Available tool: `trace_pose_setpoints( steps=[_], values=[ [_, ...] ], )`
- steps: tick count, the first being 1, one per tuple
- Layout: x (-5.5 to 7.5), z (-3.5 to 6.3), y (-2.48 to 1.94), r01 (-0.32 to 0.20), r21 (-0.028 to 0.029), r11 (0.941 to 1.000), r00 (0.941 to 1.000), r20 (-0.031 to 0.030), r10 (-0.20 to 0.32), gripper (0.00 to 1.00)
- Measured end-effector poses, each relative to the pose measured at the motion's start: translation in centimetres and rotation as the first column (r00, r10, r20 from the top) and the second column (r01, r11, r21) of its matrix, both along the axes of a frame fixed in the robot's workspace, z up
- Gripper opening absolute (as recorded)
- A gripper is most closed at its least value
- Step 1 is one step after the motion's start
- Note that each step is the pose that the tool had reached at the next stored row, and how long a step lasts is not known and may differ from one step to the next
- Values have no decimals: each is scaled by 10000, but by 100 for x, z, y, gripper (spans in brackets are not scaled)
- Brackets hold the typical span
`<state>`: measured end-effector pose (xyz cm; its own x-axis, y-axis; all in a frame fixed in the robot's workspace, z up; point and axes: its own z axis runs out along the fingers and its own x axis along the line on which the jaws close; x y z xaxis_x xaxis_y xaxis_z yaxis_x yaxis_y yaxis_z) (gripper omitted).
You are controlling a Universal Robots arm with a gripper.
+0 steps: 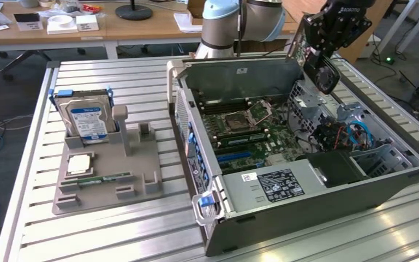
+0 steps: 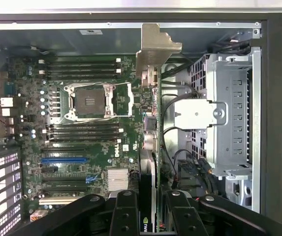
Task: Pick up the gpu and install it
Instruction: 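Pick up the gpu and move the gpu toward the slot, then insert the gpu into the slot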
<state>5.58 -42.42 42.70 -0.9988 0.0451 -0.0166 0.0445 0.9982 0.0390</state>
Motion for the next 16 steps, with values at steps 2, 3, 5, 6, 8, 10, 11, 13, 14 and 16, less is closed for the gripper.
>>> trace_pose_setpoints(
  steps=[2, 3, 5, 6, 8, 10, 11, 13, 14, 16],
  values=[
    [26, -1, 0, 0, 1, 10000, 10000, 0, 0, 26],
    [34, -1, 0, 0, 0, 10000, 10000, 1, 0, 26],
    [35, 0, 0, 0, 0, 10000, 10000, 0, 0, 26],
    [35, 0, 0, 0, 0, 10000, 10000, 1, 0, 26],
    [35, 0, 0, 0, 0, 10000, 10000, 1, 0, 26],
    [35, 0, 0, 0, 0, 10000, 10000, 1, 0, 26],
    [35, 0, 0, 0, 0, 10000, 10000, 0, 0, 26],
    [35, -1, 0, 0, 0, 10000, 10000, 1, 0, 26],
    [35, 0, 0, 0, 0, 10000, 10000, 0, 0, 26],
    [35, 0, 0, 0, 0, 10000, 10000, 0, 0, 26]
  ],
)
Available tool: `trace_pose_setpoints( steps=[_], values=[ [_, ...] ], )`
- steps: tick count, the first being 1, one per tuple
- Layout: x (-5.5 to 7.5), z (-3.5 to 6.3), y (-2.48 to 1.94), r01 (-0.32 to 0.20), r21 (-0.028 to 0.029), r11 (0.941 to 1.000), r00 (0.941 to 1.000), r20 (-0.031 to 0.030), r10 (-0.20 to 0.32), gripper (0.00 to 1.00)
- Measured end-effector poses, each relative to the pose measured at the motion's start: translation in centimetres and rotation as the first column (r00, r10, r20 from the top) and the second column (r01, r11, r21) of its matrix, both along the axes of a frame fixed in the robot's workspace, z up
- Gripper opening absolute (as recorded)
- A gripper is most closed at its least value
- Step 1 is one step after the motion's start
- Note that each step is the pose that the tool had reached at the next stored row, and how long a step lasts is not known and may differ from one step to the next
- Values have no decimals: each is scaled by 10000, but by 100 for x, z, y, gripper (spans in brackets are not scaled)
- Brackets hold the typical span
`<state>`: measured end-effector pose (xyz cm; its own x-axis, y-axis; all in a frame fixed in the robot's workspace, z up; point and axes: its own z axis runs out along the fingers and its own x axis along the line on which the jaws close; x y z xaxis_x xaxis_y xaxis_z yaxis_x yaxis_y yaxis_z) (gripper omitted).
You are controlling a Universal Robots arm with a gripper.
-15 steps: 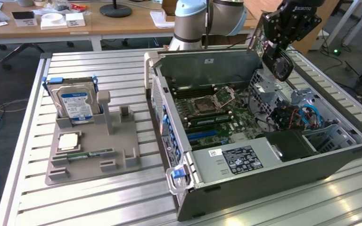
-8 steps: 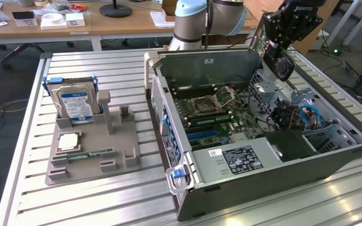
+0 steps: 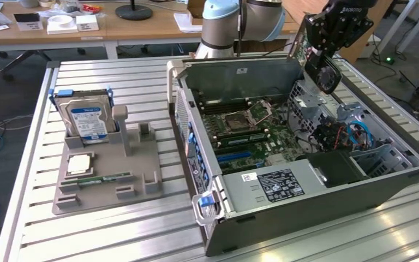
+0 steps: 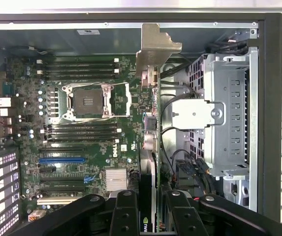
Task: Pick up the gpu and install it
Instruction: 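Insert the gpu into the slot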
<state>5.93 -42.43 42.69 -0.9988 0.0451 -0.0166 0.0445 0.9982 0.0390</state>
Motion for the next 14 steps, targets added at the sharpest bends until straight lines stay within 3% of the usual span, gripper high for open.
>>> trace_pose_setpoints(
  steps=[8, 14],
  values=[
    [0, 0, 0, -492, 0, 9988, 9988, 0, 492, 26],
    [0, -1, 0, -1416, 0, 9899, 9899, 0, 1416, 26]
  ],
)
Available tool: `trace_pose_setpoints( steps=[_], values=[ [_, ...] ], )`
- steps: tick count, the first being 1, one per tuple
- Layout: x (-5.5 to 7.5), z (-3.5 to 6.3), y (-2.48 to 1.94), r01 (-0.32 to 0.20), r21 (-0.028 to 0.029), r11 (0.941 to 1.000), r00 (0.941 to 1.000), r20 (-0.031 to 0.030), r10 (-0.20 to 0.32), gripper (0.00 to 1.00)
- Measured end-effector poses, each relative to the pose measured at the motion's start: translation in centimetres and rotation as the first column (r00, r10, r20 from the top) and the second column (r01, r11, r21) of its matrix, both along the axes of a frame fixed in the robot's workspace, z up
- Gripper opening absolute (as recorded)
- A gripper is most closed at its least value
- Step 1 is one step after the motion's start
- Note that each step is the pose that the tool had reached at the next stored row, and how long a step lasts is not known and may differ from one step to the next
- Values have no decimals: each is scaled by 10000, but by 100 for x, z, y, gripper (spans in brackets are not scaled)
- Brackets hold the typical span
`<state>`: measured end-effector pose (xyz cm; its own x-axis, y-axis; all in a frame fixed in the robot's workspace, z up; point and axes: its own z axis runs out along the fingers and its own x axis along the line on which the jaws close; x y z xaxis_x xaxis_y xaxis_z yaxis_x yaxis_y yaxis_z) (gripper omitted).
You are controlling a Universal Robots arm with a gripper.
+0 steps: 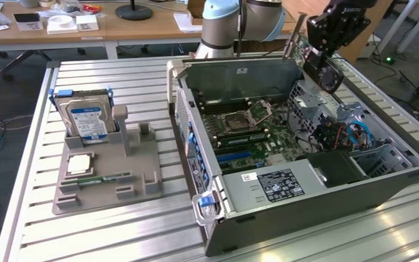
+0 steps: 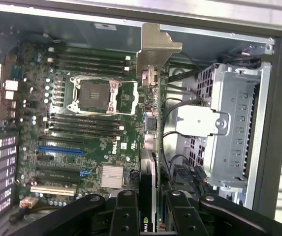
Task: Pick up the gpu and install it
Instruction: 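Insert the gpu into the slot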
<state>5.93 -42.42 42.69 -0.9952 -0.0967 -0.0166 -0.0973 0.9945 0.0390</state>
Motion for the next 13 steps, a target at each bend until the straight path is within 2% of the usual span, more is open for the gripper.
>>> trace_pose_setpoints(
  steps=[3, 7, 9, 13],
  values=[
    [0, 0, 0, -543, 0, 9985, 9985, 0, 543, 26],
    [0, -1, 0, -1253, 1, 9921, 9921, 0, 1253, 26],
    [0, -2, 0, -1609, 0, 9870, 9870, 0, 1609, 26],
    [0, -2, 0, -2330, -1, 9725, 9725, 0, 2330, 26]
  ],
)
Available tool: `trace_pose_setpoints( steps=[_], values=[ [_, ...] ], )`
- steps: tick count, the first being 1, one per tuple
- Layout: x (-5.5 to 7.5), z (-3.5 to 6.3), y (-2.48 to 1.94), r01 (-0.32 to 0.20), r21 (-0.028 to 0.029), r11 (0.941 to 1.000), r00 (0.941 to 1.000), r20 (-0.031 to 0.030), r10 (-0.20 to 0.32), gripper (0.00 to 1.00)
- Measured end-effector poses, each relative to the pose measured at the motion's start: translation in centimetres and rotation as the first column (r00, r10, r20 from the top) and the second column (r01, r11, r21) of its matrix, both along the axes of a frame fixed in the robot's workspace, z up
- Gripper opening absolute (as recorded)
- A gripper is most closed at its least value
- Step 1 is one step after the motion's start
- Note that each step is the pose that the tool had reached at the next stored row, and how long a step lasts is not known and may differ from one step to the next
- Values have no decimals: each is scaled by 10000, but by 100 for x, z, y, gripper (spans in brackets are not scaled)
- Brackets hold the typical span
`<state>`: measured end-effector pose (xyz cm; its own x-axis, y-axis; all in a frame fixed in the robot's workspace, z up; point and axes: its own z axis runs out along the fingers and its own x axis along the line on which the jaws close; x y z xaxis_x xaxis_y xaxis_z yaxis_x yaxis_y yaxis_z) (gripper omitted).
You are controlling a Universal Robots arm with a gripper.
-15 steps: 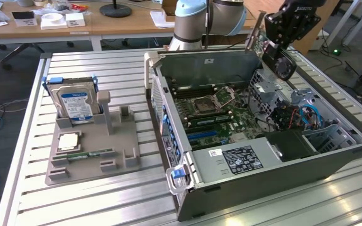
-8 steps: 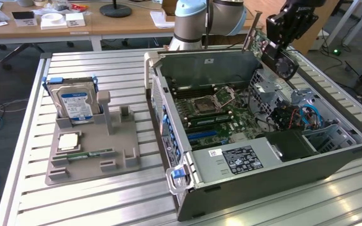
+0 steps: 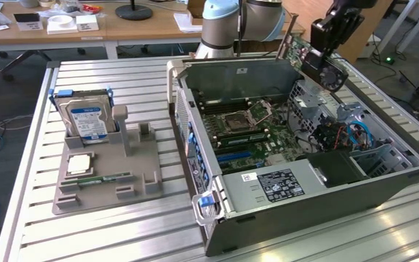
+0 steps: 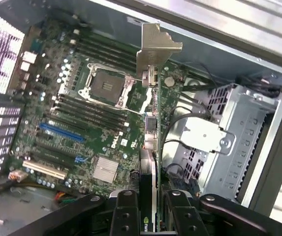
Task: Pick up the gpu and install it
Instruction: 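Insert the gpu into the slot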
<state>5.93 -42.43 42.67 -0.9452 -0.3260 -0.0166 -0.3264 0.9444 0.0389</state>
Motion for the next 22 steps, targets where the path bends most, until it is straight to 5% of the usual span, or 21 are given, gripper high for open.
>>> trace_pose_setpoints(
  steps=[6, 11, 15, 22],
  values=[
    [0, -3, 0, -1093, 1, 9940, 9940, 0, 1093, 26],
    [0, -5, 0, -1992, 1, 9799, 9799, 0, 1992, 26],
    [0, -7, 0, -2691, 1, 9631, 9631, 0, 2691, 26],
    [0, -10, 0, -3894, 1, 9211, 9211, 0, 3894, 26]
  ],
)
